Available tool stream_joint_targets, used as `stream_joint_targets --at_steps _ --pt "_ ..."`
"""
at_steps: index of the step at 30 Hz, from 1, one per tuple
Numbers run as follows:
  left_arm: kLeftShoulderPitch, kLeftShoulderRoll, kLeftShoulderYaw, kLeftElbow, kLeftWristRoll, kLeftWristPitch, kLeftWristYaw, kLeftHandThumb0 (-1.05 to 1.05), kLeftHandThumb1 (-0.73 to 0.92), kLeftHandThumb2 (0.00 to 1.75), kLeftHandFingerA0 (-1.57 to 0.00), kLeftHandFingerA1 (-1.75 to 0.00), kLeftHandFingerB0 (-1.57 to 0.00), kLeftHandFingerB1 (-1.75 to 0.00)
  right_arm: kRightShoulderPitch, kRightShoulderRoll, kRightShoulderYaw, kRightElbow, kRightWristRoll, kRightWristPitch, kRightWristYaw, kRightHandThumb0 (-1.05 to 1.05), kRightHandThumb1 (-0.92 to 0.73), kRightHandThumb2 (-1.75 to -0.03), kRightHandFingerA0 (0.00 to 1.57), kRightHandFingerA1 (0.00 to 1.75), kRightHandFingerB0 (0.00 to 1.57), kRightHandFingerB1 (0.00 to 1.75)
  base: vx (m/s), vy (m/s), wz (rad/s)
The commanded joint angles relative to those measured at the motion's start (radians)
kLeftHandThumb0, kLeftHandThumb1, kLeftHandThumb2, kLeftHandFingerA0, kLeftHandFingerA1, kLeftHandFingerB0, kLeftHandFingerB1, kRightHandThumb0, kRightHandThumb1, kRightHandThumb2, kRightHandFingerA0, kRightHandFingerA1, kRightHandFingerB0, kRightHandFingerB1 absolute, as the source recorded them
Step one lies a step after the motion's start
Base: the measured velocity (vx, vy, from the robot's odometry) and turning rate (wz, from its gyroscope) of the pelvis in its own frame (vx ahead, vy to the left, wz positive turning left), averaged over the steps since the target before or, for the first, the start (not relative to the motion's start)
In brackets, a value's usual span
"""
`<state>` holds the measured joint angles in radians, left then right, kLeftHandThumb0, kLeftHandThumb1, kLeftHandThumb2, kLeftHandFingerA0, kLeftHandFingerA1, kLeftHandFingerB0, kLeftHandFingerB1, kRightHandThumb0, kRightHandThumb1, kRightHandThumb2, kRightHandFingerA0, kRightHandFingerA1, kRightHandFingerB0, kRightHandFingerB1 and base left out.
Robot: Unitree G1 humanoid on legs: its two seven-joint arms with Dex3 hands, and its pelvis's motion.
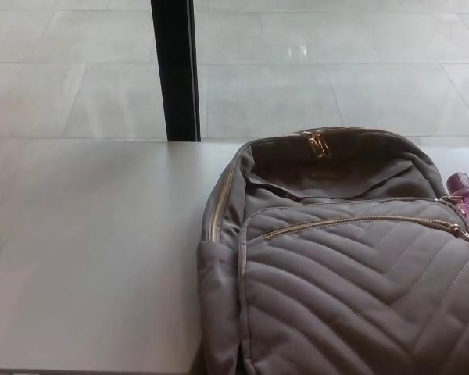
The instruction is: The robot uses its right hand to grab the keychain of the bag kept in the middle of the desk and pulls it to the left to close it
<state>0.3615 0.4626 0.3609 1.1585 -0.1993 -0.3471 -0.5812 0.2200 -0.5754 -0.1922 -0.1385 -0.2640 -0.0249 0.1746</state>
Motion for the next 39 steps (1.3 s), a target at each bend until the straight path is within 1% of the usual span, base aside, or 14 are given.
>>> stream_joint_targets --at_steps 1,6,7,11,12,15,16,18,21,23,24,30,37,39 --pt "0.011 0.010 -0.002 0.007 0.006 -0.032 0.001 -1.01 0.70 0.82 -0.75 -1.16 -0.74 -1.03 0.027 0.119 -0.027 0.057 0.044 -0.128 -0.107 -0.12 -0.61 -1.10 1.08 1.54 0.87 1.41 0.00 0.000 0.00" --pt "0.013 0.008 0.006 0.012 -0.004 -0.028 -0.012 -1.05 0.52 1.15 -0.82 -1.13 -0.74 -1.00 0.005 0.176 -0.054 0.111 0.024 -0.224 -0.182 -0.04 -0.64 -1.05 0.67 1.75 0.57 1.69 0.00 0.000 0.00" --pt "0.016 0.010 0.014 0.022 -0.010 -0.030 -0.014 -1.02 0.68 0.79 -0.77 -1.15 -0.75 -1.03 -0.007 0.199 -0.059 0.121 0.021 -0.241 -0.215 -0.05 -0.69 -0.98 0.66 1.75 0.56 1.68 0.00 0.000 0.00" --pt "0.029 0.007 0.028 0.014 -0.025 -0.031 -0.028 -1.03 0.67 0.80 -0.77 -1.14 -0.78 -1.05 -0.057 0.248 -0.075 0.125 0.019 -0.262 -0.273 -0.14 -0.53 -1.14 1.09 1.46 0.90 1.35 0.00 0.000 0.00" --pt "0.024 0.009 0.029 0.021 -0.023 -0.027 -0.028 -1.00 0.65 0.86 -0.78 -1.14 -0.79 -1.05 -0.075 0.252 -0.078 0.135 0.019 -0.289 -0.287 -0.05 -0.49 -1.23 0.74 1.75 0.63 1.68 0.00 0.000 0.00" --pt "0.019 0.010 0.032 0.027 -0.024 -0.023 -0.030 -1.05 0.52 1.15 -0.81 -1.11 -0.73 -1.00 -0.115 0.245 -0.081 0.151 0.009 -0.324 -0.303 -0.02 -0.48 -1.20 0.74 1.75 0.64 1.65 0.00 0.000 0.00" --pt "0.016 0.013 0.035 0.031 -0.025 -0.024 -0.032 -1.00 0.66 0.85 -0.75 -1.13 -0.74 -1.03 -0.137 0.239 -0.077 0.160 0.014 -0.339 -0.298 -0.07 -0.46 -1.19 1.11 1.46 0.90 1.32 0.00 0.000 0.00" --pt "0.018 0.015 0.031 0.031 -0.017 -0.035 -0.025 -1.05 0.51 1.14 -0.79 -1.11 -0.72 -1.00 -0.163 0.218 -0.072 0.181 0.019 -0.372 -0.283 -0.02 -0.46 -1.24 0.78 1.75 0.65 1.66 0.00 0.000 0.00" --pt "0.024 0.019 0.024 0.025 -0.006 -0.049 -0.016 -1.05 0.69 0.79 -0.72 -1.17 -0.73 -1.03 -0.197 0.190 -0.062 0.193 0.000 -0.381 -0.275 0.00 -0.47 -1.20 0.78 1.75 0.65 1.65 0.00 0.000 0.00" --pt "0.020 0.019 0.032 0.031 -0.017 -0.038 -0.025 -1.04 0.51 1.16 -0.80 -1.11 -0.74 -0.99 -0.214 0.181 -0.056 0.198 0.013 -0.389 -0.260 0.02 -0.47 -1.21 0.79 1.75 0.67 1.63 0.00 0.000 0.00" --pt "0.021 0.017 0.039 0.030 -0.026 -0.032 -0.031 -1.04 0.66 0.78 -0.74 -1.17 -0.74 -1.04 -0.234 0.176 -0.046 0.184 -0.012 -0.378 -0.268 0.02 -0.44 -1.20 0.81 1.75 0.70 1.61 0.00 0.000 0.00" --pt "0.011 0.020 0.040 0.047 -0.015 -0.035 -0.016 -1.05 0.51 1.15 -0.82 -1.13 -0.76 -1.01 -0.273 0.179 -0.015 0.171 -0.017 -0.359 -0.258 0.06 -0.38 -1.29 0.85 1.75 0.74 1.56 0.00 0.000 0.00" --pt "0.014 0.023 0.050 0.044 -0.023 -0.031 -0.025 -1.03 0.66 0.79 -0.77 -1.14 -0.75 -1.04 -0.308 0.196 0.022 0.170 -0.037 -0.334 -0.267 0.02 -0.35 -1.33 0.89 1.75 0.78 1.56 0.00 0.000 0.00" --pt "0.016 0.024 0.046 0.040 -0.016 -0.035 -0.020 -1.05 0.51 1.13 -0.77 -1.08 -0.72 -0.99 -0.338 0.219 0.038 0.158 -0.019 -0.299 -0.258 0.02 -0.39 -1.29 0.89 1.75 0.78 1.57 0.00 0.000 0.00"
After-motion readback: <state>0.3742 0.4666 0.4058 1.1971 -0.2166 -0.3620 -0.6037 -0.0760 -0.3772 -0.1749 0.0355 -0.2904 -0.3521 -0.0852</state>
